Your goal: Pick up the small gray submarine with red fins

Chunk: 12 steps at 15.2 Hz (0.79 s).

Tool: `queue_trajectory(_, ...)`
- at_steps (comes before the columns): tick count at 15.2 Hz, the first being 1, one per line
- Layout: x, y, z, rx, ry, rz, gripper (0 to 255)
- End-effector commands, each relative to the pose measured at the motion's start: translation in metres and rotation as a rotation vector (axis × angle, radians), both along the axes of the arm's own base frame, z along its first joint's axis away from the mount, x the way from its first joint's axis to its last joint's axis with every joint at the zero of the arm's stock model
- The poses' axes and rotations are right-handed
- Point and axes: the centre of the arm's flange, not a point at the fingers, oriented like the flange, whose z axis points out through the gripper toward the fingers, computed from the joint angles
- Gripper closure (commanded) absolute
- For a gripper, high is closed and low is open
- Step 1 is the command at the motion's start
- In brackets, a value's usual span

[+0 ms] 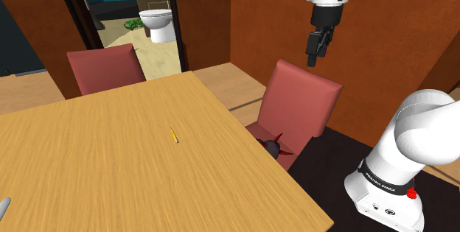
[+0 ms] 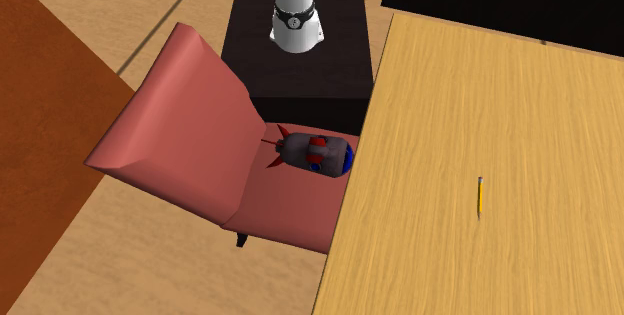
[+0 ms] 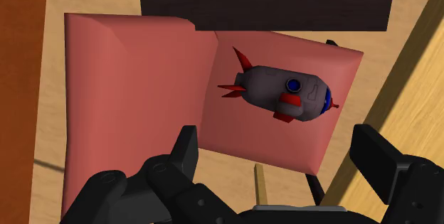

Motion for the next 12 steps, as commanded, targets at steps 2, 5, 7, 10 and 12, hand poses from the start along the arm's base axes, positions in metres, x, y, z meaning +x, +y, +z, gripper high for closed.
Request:
queue_trajectory(2,0.002,0.002,-0.013,0.003,-0.005,0.0,0)
queue_trajectory(5,0.007,0.009,-0.051,0.012,-0.019,-0.001,0)
queue_trajectory(7,0.011,0.013,-0.076,0.018,-0.028,-0.001,0)
queue_trajectory(10,0.017,0.02,-0.113,0.026,-0.042,-0.002,0)
queue_trajectory(12,0.022,0.025,-0.138,0.032,-0.052,-0.002,0)
